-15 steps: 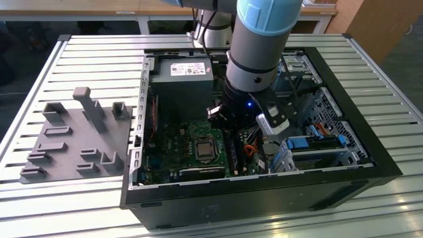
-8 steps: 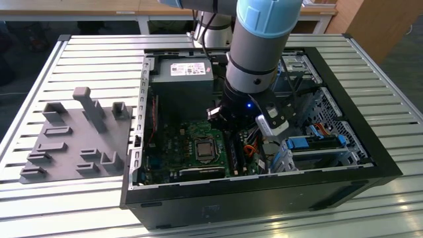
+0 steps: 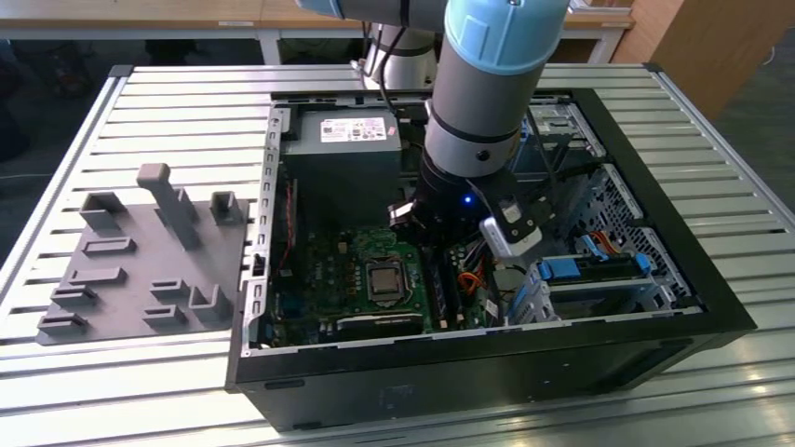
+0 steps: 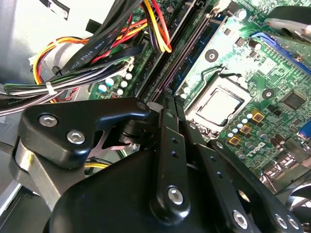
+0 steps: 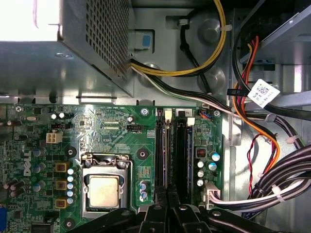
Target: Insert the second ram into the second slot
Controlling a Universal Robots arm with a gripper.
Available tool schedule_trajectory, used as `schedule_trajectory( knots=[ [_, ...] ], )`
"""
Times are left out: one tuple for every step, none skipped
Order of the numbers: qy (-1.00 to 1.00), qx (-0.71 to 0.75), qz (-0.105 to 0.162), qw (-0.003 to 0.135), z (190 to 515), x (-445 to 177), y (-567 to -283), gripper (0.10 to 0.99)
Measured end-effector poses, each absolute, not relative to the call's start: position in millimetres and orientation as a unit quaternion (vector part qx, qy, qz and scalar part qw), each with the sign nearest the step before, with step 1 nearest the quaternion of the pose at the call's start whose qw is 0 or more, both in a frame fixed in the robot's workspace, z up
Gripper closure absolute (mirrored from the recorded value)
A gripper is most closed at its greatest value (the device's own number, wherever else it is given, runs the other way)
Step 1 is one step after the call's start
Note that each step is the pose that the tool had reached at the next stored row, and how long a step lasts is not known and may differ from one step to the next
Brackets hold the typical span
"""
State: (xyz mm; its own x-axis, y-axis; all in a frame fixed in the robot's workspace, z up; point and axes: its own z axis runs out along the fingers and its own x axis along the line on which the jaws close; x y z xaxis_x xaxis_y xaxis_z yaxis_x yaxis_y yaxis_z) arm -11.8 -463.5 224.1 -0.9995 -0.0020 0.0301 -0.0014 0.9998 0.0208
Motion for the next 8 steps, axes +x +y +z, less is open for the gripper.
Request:
schedule_trajectory(
  knots=[
    [-1.000, 0.001, -0.010, 0.015, 224.1, -11.8, -463.5, 0.965],
    [-1.000, 0.001, -0.010, 0.015, 224.1, -11.7, -463.5, 0.965],
    [-1.000, 0.000, -0.010, 0.015, 224.1, -11.7, -463.5, 0.965],
    [-1.000, -0.001, -0.010, 0.015, 224.1, -11.7, -463.5, 0.965],
    [-1.000, -0.002, -0.010, 0.015, 224.1, -11.6, -463.5, 0.965],
    [-1.000, -0.003, -0.010, 0.015, 224.0, -11.2, -463.5, 0.965],
    [-1.000, -0.004, -0.010, 0.015, 224.1, -10.7, -463.5, 0.965],
    [-1.000, -0.005, -0.010, 0.015, 224.0, -10.5, -463.5, 0.965]
  ],
)
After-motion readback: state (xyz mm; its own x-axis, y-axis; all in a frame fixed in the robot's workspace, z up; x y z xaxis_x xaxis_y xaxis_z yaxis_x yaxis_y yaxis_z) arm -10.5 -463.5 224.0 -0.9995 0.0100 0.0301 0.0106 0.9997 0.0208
